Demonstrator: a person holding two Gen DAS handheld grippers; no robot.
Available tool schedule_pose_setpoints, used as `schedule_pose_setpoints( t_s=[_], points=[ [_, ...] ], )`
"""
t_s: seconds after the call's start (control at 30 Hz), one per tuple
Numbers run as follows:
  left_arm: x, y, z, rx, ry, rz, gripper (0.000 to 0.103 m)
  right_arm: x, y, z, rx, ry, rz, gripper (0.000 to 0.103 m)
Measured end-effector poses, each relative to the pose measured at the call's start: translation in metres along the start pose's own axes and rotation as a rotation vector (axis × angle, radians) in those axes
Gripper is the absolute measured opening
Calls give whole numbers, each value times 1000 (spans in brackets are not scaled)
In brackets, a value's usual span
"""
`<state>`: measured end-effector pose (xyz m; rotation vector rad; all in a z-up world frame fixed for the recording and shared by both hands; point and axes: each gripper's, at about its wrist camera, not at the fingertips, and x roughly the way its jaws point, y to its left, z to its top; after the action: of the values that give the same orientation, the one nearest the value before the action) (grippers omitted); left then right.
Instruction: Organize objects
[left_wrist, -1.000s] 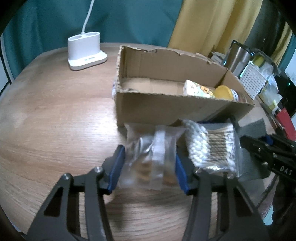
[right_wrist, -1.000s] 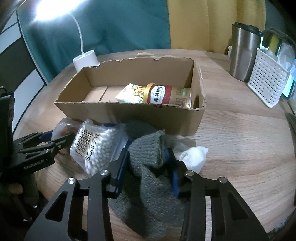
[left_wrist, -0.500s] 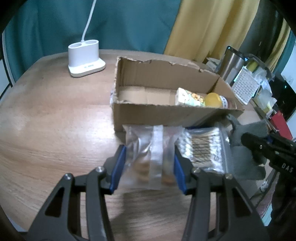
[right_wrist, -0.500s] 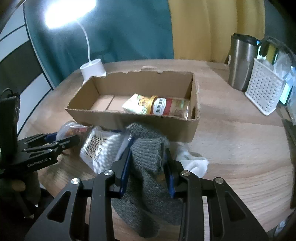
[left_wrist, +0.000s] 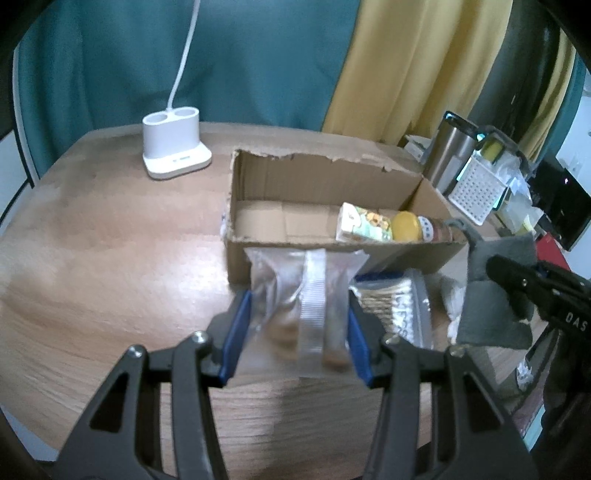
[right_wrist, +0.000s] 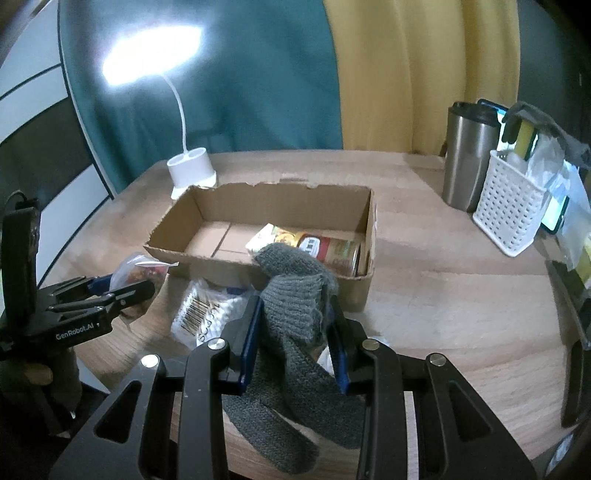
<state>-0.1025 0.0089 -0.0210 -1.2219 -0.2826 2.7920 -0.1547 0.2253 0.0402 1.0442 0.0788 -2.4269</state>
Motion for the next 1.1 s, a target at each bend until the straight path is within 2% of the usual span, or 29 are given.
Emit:
schedule_pose_setpoints(
  t_s=[0.43, 0.7, 1.1],
  points=[
    [-16, 4, 14, -6, -52, 3, 50, -9, 9, 21, -36, -57, 16, 35],
    [-22, 12, 25, -7, -80, 7, 50, 0, 18, 35, -60, -66, 35, 35],
    [-18, 34, 35, -27, -81, 0, 50, 19, 35, 55, -90, -58, 55, 35]
  ],
)
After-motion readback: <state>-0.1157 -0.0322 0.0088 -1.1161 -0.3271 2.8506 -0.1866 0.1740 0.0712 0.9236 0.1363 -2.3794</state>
